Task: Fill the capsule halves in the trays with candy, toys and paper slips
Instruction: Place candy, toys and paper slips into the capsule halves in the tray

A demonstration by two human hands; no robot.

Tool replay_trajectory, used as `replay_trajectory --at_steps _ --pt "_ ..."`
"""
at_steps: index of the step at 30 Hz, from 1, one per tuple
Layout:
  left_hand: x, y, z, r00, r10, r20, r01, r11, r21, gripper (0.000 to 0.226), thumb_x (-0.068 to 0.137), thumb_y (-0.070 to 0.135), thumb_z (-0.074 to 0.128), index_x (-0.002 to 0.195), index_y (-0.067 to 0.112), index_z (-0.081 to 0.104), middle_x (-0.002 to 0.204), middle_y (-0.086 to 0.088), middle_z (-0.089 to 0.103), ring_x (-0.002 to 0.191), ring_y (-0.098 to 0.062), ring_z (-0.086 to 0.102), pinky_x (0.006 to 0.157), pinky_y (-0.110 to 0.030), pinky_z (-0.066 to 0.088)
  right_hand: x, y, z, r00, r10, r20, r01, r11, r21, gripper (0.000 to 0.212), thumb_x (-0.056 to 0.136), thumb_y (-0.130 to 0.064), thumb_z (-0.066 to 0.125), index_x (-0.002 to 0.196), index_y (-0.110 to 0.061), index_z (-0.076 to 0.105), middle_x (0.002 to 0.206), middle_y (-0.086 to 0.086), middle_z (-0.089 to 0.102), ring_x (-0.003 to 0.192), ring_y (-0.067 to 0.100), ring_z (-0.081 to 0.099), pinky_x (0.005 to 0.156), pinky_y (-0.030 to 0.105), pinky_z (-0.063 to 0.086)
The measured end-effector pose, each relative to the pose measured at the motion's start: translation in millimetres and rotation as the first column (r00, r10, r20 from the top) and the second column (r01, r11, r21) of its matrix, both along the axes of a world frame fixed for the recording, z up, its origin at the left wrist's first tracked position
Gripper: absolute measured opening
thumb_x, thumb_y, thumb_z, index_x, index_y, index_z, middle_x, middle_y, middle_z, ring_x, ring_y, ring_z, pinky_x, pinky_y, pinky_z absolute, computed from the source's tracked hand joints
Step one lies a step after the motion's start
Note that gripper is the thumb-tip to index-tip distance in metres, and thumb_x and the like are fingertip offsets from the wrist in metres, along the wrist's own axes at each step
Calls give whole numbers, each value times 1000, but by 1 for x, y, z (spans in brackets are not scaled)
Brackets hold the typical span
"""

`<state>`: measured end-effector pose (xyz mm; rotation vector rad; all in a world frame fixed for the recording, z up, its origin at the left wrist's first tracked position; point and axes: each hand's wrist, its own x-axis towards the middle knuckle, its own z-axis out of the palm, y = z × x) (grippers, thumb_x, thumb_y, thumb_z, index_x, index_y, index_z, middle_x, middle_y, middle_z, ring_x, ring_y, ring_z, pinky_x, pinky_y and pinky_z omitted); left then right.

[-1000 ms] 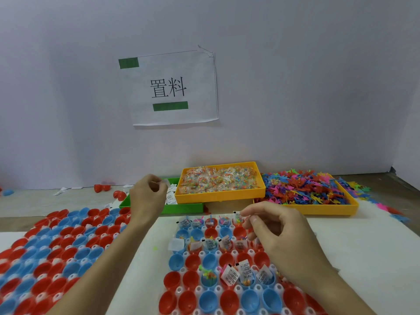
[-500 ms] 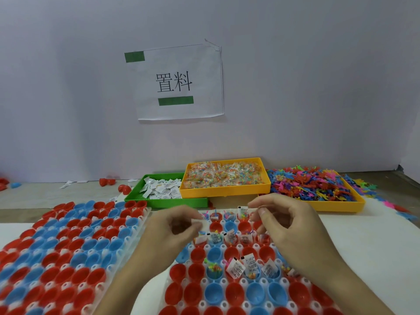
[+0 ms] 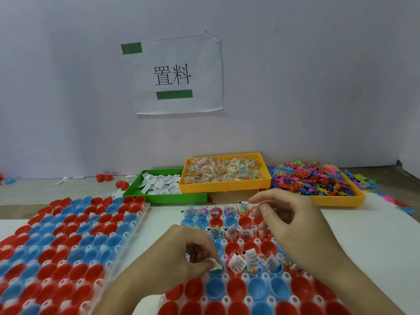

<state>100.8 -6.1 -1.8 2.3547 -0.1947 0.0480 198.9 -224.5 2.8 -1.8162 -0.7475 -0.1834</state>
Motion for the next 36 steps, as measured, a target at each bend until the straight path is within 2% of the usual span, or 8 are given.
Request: replay_trajectory --at_steps 7,12,16,20,24,29,33,36 --pt "2 -2 -3 999 11 40 -16 992 121 11 83 20 77 86 30 77 77 10 64 69 -13 57 68 -32 53 0 0 0 1000 -8 -6 8 1000 2 26 96 -13 60 95 -36 71 79 -17 72 70 8 69 68 23 59" --pt "2 -2 -3 999 20 38 -25 992 123 15 80 28 81 79 36 68 72 16 63 65 -3 56 63 -16 48 0 1 0 1000 -12 -6 12 1000 -3 26 96 -13 60 95 -36 71 80 -17 73 71 8 70 68 24 59" --pt "4 -1 -4 998 16 56 -22 995 102 8 78 32 81 81 30 74 75 19 67 68 -2 59 64 -12 45 0 -1 1 1000 -17 -11 17 1000 8 26 96 -12 59 95 -35 71 80 -16 73 72 9 70 69 24 59" --pt "6 -1 -7 995 25 95 -32 997 76 6 76 36 78 81 36 77 81 22 69 81 -6 64 76 -21 52 1 -3 2 1000 -28 -6 28 1000 13 26 96 -12 60 95 -35 71 81 -16 72 74 8 69 69 21 58" --pt "9 -3 -11 995 15 104 -25 995 97 8 74 31 82 80 36 79 83 17 65 76 -9 60 65 -18 50 3 -6 4 999 -32 -12 33 999 39 27 96 -11 59 93 -34 71 80 -14 73 71 11 69 68 26 59" --pt "10 -3 -14 993 21 113 -34 994 108 7 72 33 83 78 34 79 78 8 65 74 -14 57 66 -26 52 13 -17 8 997 -71 -21 73 995 73 27 97 -7 59 94 -31 72 78 -10 74 70 8 70 68 21 57" --pt "8 0 -14 990 24 142 -34 997 68 17 69 43 82 82 36 73 79 7 63 67 -10 54 64 -25 50 33 -37 9 982 -185 -26 186 974 132 27 96 -8 59 93 -30 73 79 -10 75 70 8 70 64 17 55" --pt "7 3 -14 988 36 147 -35 999 -11 28 64 56 83 80 35 71 76 3 62 64 -14 52 66 -36 52 53 -58 5 946 -320 -56 325 938 121 28 95 -5 58 89 -28 73 75 -10 74 70 3 68 60 15 50"
